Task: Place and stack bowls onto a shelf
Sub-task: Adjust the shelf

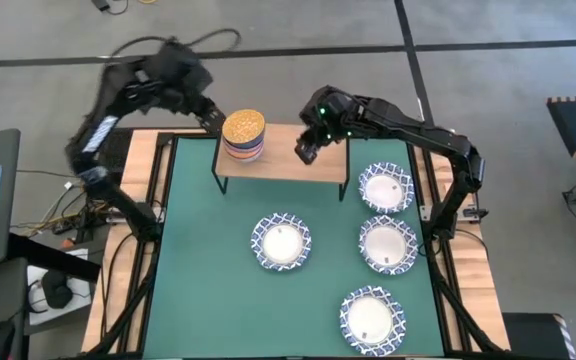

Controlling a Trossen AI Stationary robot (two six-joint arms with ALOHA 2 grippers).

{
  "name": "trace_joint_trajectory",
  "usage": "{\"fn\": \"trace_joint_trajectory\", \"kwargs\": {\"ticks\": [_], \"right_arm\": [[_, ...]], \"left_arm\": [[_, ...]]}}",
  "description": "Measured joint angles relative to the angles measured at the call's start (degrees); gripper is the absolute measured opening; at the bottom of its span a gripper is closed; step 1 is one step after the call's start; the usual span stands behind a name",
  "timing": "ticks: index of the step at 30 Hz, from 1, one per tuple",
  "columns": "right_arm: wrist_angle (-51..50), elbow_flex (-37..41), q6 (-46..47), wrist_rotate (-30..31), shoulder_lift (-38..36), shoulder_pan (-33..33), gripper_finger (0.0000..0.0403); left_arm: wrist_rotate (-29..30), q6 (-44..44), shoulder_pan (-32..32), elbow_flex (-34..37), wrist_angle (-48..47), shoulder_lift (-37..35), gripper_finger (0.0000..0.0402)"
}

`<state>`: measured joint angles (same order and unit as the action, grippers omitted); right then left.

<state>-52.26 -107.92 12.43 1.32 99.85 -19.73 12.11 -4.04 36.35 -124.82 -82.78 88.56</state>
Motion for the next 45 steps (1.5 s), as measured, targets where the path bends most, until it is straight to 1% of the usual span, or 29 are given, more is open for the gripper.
{"fn": "trace_joint_trajectory", "kwargs": {"ticks": [2,3,5,8,11,14,17,20,22,24,28,31,33,36,39,45], "right_arm": [[-2.8,0.0,-0.1,-2.8,-0.3,1.7,0.0122],[-3.8,0.0,-0.1,-3.7,-0.4,3.0,0.0122],[-5.1,0.0,-0.2,-4.3,-0.8,6.0,0.0122],[-7.4,0.0,-0.3,-4.3,-1.5,10.5,0.0122],[-8.6,0.0,0.9,-4.3,-1.8,14.4,0.0122],[-11.8,0.0,3.0,-2.3,-2.0,17.5,0.0122],[-17.6,0.0,5.5,0.9,-2.1,19.9,0.0122],[-20.2,2.8,8.2,4.4,-2.2,22.0,0.0122],[-20.3,7.1,9.8,4.8,-3.2,22.9,0.0122],[-18.1,12.3,11.1,4.8,-3.8,22.9,0.0122],[-13.3,22.3,12.2,4.9,-4.5,20.7,0.0122],[-9.5,27.2,11.9,5.9,-4.4,17.6,0.0122],[-7.3,29.0,10.8,8.4,-4.6,15.2,0.0122],[-5.6,30.0,9.3,9.9,-4.7,11.6,0.0122],[-4.2,30.0,6.9,10.9,-4.7,8.9,0.0122],[0.6,30.0,1.9,10.7,-4.7,4.8,0.0122]], "left_arm": [[-1.1,-0.1,-1.2,4.9,6.7,-4.7,0.0148],[-1.5,-0.5,-1.7,8.7,10.8,-7.4,0.0148],[-3.0,-2.2,-3.1,18.3,19.4,-13.2,0.0148],[-6.3,-6.5,-5.9,35.0,34.1,-22.0,0.0148],[-8.8,-10.6,-9.4,49.1,47.0,-28.9,0.0148],[-8.5,-13.9,-13.4,58.5,54.3,-33.5,0.0148],[-6.1,-16.1,-17.7,64.3,55.9,-36.1,0.0148],[-3.6,-18.5,-22.2,68.9,55.9,-36.0,0.0148],[-2.8,-20.2,-24.7,71.5,56.6,-34.8,0.0148],[-2.2,-21.9,-26.6,73.3,58.7,-33.4,0.0148],[-0.7,-23.1,-29.0,74.5,63.5,-29.4,0.0148],[-1.1,-22.5,-29.4,74.5,68.7,-26.5,0.0148],[-1.8,-22.3,-29.3,74.5,72.3,-24.7,0.0148],[-2.8,-22.8,-29.3,74.5,76.8,-22.5,0.0148],[-3.0,-23.7,-29.7,74.5,78.1,-21.4,0.0148],[-2.4,-24.1,-30.0,74.5,77.8,-21.1,0.0148]]}}
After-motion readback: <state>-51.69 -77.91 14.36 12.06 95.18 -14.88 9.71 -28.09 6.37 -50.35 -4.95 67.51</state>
